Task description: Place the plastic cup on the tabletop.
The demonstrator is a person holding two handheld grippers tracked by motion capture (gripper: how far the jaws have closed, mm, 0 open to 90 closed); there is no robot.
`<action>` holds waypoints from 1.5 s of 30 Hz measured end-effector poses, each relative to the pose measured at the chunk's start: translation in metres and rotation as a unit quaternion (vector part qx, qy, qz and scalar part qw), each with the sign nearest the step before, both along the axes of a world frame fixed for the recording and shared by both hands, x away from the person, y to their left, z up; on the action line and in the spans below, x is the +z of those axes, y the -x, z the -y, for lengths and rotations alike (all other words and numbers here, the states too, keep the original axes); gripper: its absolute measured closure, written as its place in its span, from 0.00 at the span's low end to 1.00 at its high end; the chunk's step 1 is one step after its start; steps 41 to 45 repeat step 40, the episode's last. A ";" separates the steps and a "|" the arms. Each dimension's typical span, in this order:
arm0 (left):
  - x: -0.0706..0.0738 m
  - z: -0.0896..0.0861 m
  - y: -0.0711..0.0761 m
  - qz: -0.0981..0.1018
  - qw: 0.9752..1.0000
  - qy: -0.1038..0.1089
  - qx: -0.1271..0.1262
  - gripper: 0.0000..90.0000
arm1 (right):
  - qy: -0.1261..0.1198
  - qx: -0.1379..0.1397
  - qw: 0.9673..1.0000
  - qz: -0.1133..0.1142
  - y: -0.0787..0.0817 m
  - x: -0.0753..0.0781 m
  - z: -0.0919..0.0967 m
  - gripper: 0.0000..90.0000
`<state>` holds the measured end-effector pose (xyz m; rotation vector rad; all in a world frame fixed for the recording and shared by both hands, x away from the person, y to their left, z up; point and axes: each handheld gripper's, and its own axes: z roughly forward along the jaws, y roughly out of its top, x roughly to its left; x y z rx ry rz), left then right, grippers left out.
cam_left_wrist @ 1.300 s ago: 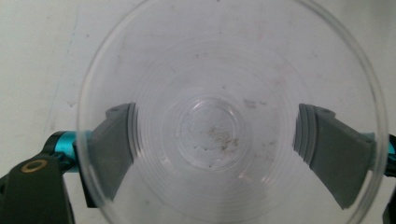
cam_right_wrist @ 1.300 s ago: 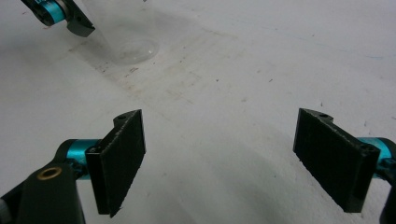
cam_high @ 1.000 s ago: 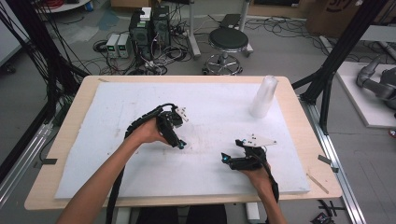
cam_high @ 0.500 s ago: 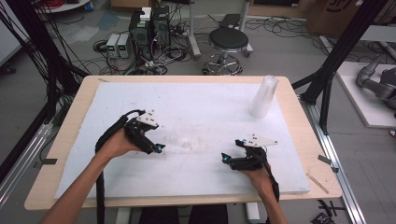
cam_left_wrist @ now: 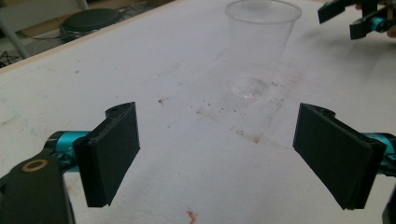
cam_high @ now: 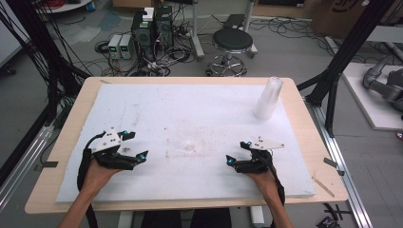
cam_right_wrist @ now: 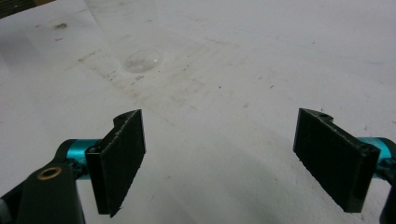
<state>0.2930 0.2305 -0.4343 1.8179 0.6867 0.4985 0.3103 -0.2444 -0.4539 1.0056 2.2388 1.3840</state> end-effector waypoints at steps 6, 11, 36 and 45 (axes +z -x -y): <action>-0.014 -0.007 0.008 0.015 0.999 0.028 0.037 0.16 | 0.002 -0.002 1.000 0.016 0.003 0.000 0.000 0.18; -0.019 -0.007 0.008 0.018 0.999 0.029 0.042 0.16 | 0.000 -0.007 1.000 0.018 0.004 0.000 0.000 0.18; -0.032 -0.013 0.003 0.016 0.998 0.050 0.045 0.16 | -0.007 -0.009 0.999 0.033 0.007 0.000 0.002 0.18; -0.032 -0.014 0.003 0.020 0.997 0.057 0.050 0.16 | -0.005 -0.013 0.999 0.037 0.009 0.000 0.001 0.18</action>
